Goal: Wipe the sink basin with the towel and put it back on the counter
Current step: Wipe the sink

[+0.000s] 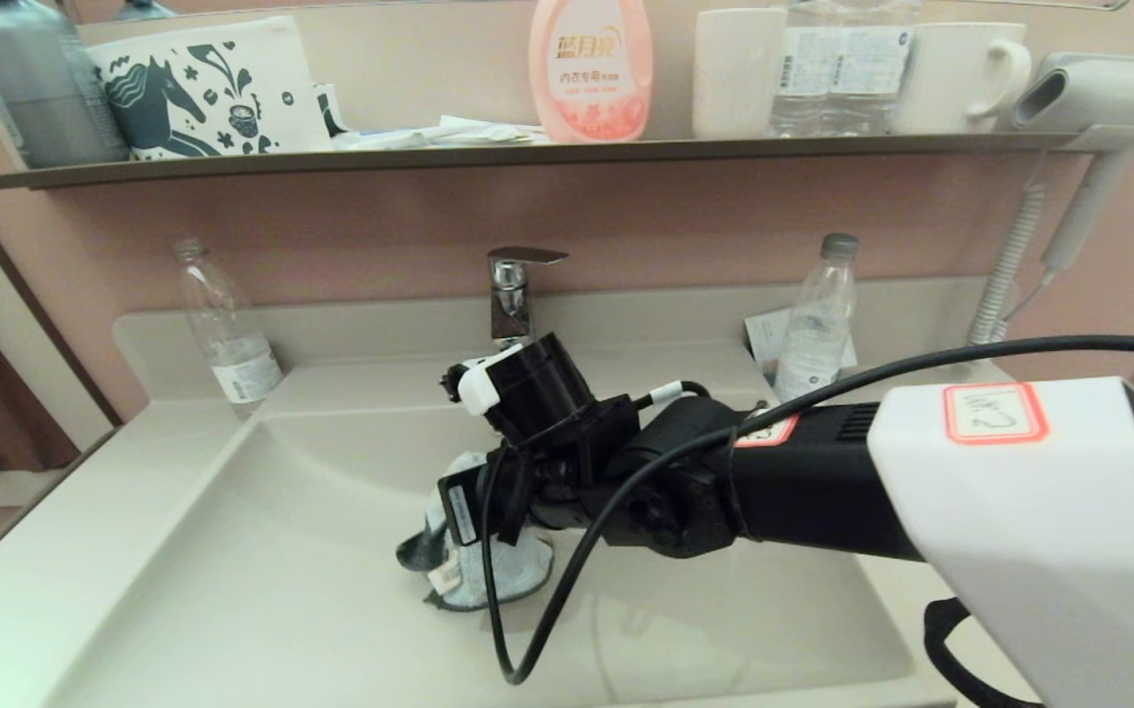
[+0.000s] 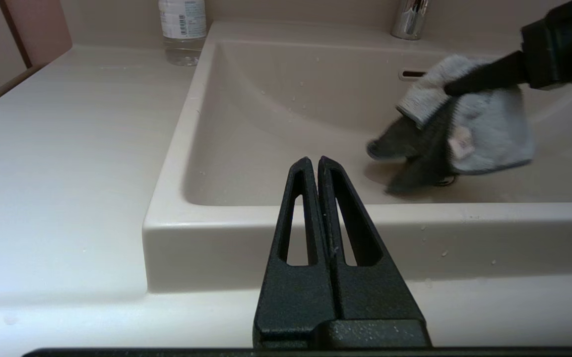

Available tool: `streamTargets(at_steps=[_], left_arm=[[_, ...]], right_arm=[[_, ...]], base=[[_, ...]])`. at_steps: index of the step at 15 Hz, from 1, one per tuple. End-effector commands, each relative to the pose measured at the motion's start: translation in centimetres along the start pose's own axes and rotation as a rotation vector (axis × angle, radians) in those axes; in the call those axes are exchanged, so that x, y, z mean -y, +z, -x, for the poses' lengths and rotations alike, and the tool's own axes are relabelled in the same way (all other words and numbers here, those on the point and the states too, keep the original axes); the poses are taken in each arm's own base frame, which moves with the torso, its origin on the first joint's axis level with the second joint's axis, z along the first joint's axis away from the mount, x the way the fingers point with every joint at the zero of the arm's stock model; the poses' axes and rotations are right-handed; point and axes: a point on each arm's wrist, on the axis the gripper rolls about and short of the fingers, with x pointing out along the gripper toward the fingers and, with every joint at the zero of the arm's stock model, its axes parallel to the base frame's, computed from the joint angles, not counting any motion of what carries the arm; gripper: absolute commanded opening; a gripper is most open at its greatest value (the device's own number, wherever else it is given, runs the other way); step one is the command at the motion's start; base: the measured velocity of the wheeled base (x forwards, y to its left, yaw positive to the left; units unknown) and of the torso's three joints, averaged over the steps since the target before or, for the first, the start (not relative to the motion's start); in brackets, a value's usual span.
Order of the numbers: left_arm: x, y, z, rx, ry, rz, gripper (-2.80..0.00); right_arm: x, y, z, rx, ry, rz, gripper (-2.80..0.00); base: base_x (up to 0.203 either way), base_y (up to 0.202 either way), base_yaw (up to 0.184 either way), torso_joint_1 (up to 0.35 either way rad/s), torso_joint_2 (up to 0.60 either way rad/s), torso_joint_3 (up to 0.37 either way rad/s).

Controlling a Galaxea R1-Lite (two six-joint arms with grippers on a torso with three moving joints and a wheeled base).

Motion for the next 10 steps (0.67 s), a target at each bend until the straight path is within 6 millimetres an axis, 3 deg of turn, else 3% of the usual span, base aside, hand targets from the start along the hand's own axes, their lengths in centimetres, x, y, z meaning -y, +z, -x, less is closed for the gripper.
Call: streamTargets(at_steps=[1, 6, 10], left_arm=[[0.0, 0.0, 0.0, 0.001, 0.000, 0.001, -2.80], [0.0, 0.0, 0.0, 0.001, 0.000, 0.001, -2.80], [0.0, 0.0, 0.0, 0.001, 0.000, 0.001, -2.80]], right_arm=[[0.2, -1.0, -2.9, 0.061, 0.007, 0.041, -2.80], [3.2, -2.3, -7.7, 0.266, -0.040, 0.314, -2.80], [5.3, -1.7, -7.8, 0.316, -0.119, 0.383, -2.80]], base=[[0.000, 0.000, 0.000, 0.000, 0.00, 0.000], [0.000, 0.000, 0.000, 0.000, 0.00, 0.000], [0.000, 0.000, 0.000, 0.000, 0.00, 0.000]])
